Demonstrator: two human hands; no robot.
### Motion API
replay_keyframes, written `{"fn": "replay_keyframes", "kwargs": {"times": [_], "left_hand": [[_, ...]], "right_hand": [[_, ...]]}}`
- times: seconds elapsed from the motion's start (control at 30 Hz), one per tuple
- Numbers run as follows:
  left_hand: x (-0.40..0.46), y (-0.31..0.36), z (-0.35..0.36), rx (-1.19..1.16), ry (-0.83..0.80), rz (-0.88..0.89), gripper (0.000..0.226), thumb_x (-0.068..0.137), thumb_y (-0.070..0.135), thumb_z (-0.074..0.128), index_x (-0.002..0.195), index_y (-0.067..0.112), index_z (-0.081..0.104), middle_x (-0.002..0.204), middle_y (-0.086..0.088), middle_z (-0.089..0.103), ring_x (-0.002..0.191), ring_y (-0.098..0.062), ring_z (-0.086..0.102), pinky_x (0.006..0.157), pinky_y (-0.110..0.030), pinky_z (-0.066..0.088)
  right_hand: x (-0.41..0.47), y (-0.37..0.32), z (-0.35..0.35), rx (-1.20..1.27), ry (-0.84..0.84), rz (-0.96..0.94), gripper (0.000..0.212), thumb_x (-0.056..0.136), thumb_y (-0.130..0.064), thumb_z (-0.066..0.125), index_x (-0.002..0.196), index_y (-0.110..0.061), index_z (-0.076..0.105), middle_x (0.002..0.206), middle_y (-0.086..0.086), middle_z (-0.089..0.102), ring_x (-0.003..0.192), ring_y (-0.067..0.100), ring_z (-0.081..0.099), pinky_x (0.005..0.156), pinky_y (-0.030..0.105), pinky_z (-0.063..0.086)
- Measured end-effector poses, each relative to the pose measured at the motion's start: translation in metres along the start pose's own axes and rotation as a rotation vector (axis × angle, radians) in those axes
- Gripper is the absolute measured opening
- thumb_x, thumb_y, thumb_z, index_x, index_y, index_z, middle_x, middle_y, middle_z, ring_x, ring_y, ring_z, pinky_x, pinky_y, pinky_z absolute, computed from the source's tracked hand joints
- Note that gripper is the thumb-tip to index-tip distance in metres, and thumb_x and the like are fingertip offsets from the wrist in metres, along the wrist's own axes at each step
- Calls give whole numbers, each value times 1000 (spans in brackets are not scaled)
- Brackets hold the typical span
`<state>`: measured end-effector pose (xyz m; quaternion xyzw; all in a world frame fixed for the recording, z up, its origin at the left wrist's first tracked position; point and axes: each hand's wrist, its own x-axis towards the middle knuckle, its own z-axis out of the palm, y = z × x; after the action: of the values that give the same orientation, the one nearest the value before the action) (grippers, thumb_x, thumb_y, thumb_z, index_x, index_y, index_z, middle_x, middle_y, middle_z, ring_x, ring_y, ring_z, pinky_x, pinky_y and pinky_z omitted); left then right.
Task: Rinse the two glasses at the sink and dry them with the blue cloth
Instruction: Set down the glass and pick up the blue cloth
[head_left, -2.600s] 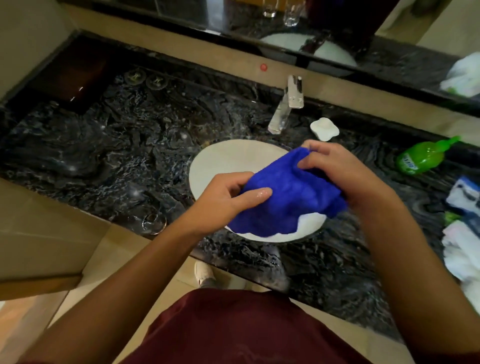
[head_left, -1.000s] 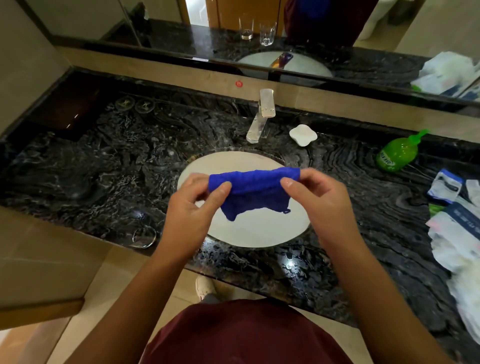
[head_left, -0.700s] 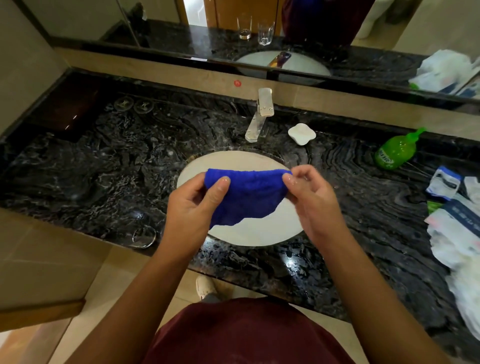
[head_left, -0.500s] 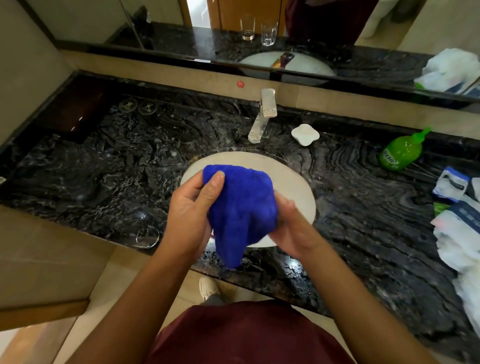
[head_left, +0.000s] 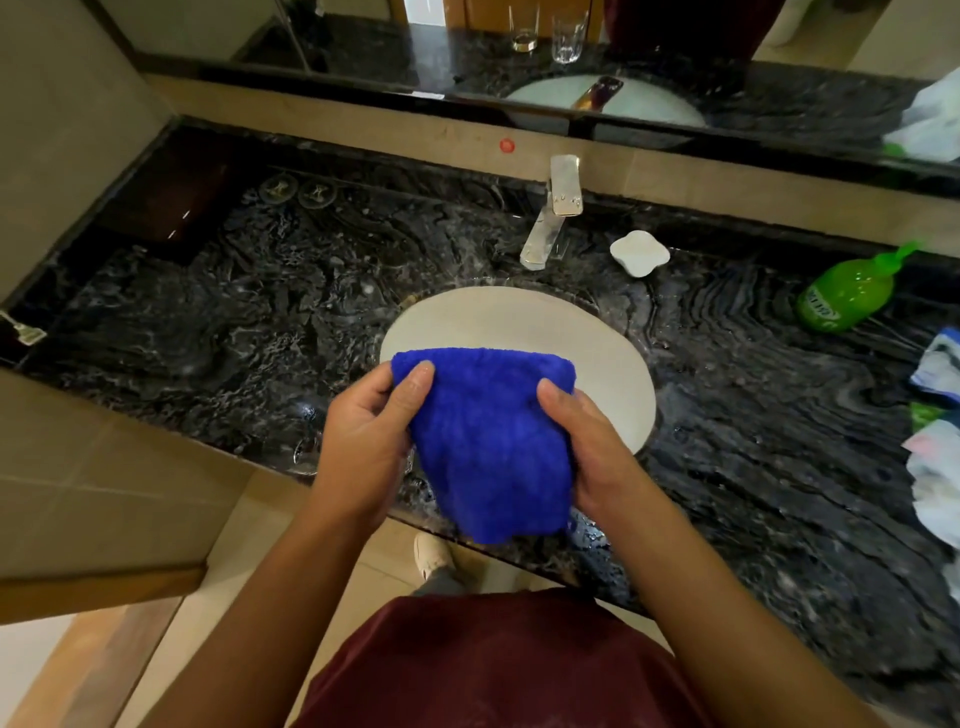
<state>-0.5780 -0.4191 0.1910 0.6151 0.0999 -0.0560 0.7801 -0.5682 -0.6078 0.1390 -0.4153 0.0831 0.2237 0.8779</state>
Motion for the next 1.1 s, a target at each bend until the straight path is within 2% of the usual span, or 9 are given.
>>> {"fn": "replay_keyframes", "kwargs": {"times": [0.1, 0.2, 0.3, 0.43, 0.5, 0.6, 0.77, 0.9, 1.1], "left_hand": [[0, -10, 3, -20, 3, -33, 18, 94, 28, 65, 101, 26, 82, 109, -8, 79, 105, -22, 75, 82, -30, 61], [1, -14, -5, 166, 59, 45, 16, 94, 32, 66, 96, 31, 81, 99, -3, 80, 94, -16, 75, 76, -28, 61], [5, -18, -21, 371, 67, 118, 15, 94, 37, 66, 95, 33, 80, 93, -1, 78, 88, -14, 74, 73, -29, 61], [8, -23, -35, 266, 24, -46, 19, 93, 37, 65, 89, 24, 78, 84, -2, 76, 80, -15, 73, 65, -25, 59], [13, -29, -48, 229, 84, -72, 23, 94, 36, 67, 97, 15, 74, 94, -6, 79, 85, -22, 77, 70, -29, 63], [21, -48, -76, 595, 163, 41, 26, 94, 34, 74, 114, 18, 67, 112, 3, 76, 105, -15, 73, 92, -36, 59], [31, -91, -104, 1358, -109, 88, 76, 85, 44, 81, 149, 18, 48, 159, -9, 44, 151, -29, 34, 123, -50, 31], [38, -118, -111, 1608, -184, -8, 94, 83, 48, 83, 159, 23, 34, 168, -14, 28, 157, -34, 19, 124, -52, 31], [49, -125, -113, 1615, -156, -58, 81, 85, 27, 82, 154, 22, 40, 157, -17, 37, 145, -40, 35, 107, -54, 49]], "right_hand": [[-2, 10, 8, 107, -83, 100, 75, 69, -41, 94, 130, -6, 68, 133, 22, 69, 119, 34, 70, 93, 42, 60], [3, 20, 18, -49, 41, 130, 48, 72, -39, 93, 113, -18, 80, 122, 16, 76, 111, 29, 75, 84, 36, 62], [8, 23, 22, -285, 200, 94, 37, 75, -58, 78, 103, -35, 80, 110, 0, 81, 105, 17, 77, 85, 34, 62], [8, 20, 11, -417, 199, 21, 30, 81, -68, 64, 103, -49, 74, 105, -15, 79, 96, 4, 76, 74, 19, 59], [8, 14, 2, -343, 269, 42, 42, 73, -71, 70, 103, -43, 77, 103, -10, 81, 94, 9, 77, 78, 29, 61], [13, 8, -19, -208, 402, 65, 51, 77, -60, 78, 113, -24, 76, 107, 0, 82, 99, 17, 78, 88, 39, 59], [14, 4, -42, -91, 496, 92, 24, 98, -39, 70, 114, -22, 72, 105, 0, 82, 99, 17, 79, 79, 35, 60], [9, 8, -50, -86, 530, 106, 26, 97, -38, 70, 116, -20, 72, 106, -1, 82, 98, 15, 78, 75, 31, 61], [0, 15, -52, -57, 555, 135, 19, 99, -34, 69, 113, -20, 73, 102, -1, 82, 93, 14, 79, 66, 25, 62]]}}
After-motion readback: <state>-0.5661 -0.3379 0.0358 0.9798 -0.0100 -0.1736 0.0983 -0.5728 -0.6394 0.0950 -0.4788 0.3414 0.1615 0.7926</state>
